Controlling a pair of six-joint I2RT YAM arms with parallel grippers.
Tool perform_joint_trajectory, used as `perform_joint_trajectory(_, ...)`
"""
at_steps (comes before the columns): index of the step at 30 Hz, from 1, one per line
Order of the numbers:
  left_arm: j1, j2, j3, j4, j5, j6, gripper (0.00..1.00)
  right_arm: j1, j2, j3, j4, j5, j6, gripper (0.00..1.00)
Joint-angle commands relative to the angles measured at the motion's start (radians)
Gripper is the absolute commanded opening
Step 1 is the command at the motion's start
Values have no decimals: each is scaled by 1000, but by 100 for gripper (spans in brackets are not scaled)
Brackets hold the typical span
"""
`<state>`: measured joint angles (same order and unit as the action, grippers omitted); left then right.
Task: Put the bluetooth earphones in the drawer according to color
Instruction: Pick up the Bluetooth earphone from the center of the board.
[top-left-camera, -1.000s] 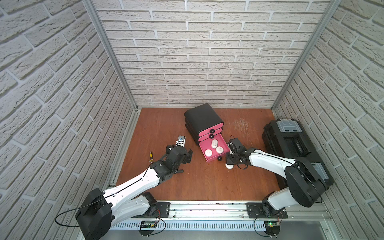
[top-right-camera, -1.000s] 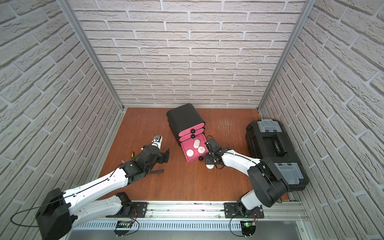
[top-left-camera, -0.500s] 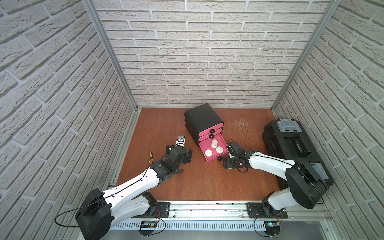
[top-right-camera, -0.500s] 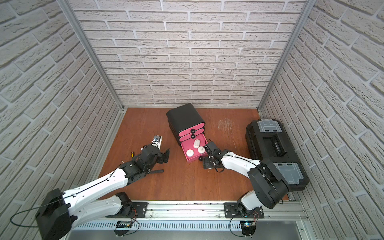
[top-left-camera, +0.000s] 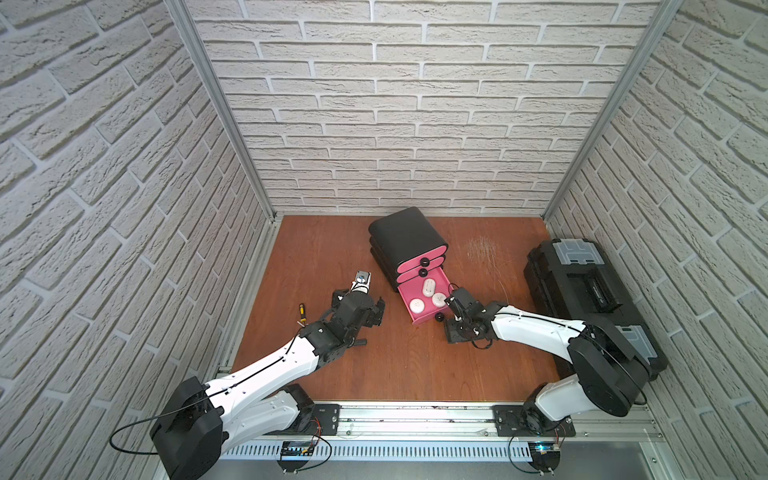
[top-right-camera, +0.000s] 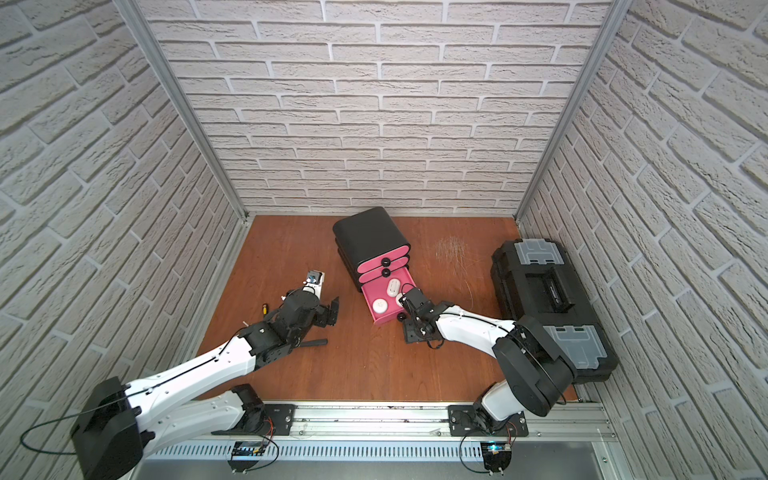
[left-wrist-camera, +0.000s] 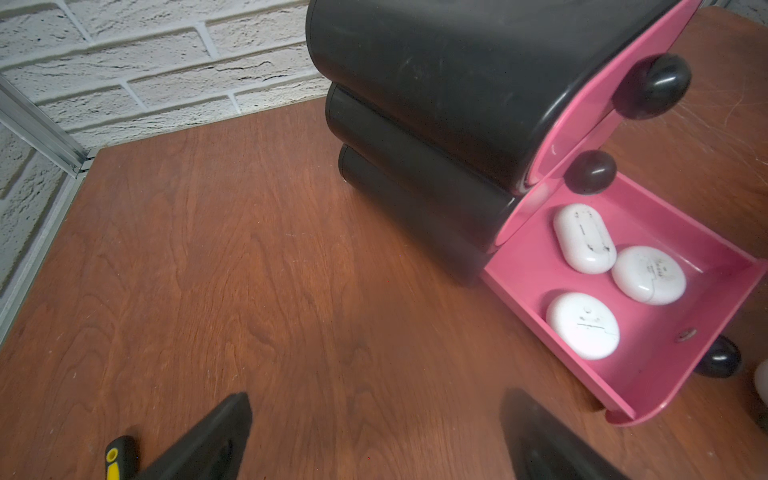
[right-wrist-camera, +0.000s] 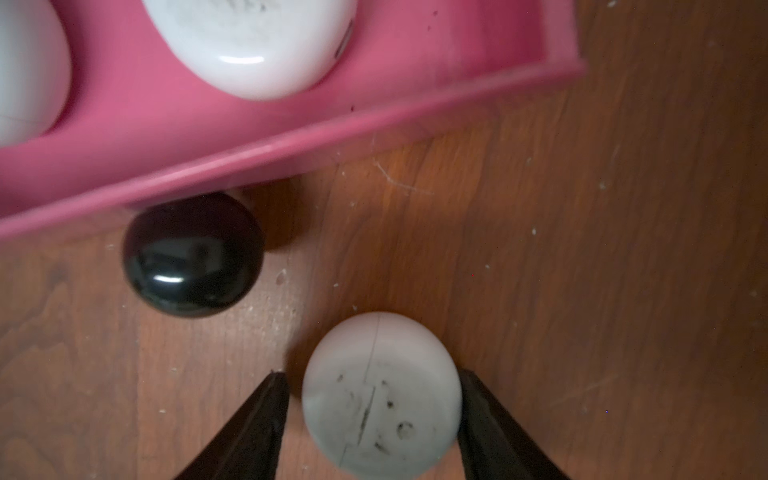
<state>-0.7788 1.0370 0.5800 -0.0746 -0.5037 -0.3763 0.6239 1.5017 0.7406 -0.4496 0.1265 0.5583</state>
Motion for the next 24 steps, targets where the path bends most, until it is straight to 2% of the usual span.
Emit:
perform_joint_trajectory(1,10,0,-17,39,5,2,98,18,14,11,-26,14,24,58)
perform_joint_trajectory(4,10,-8,-20,41,2,1,98,22,4,15,-26,22,25,47)
perform_joint_trajectory(8,10,-16,-22,39,0,1,98,22,-20,30,-38,34,21,42)
perform_joint_trajectory(17,9,-24,-28,41,-12,2,98,23,-129,59,-60,22,20,42)
perform_joint_trajectory(24,10,-26,-29,43,-14,4,99,25,-145,127,10,-57,8,42)
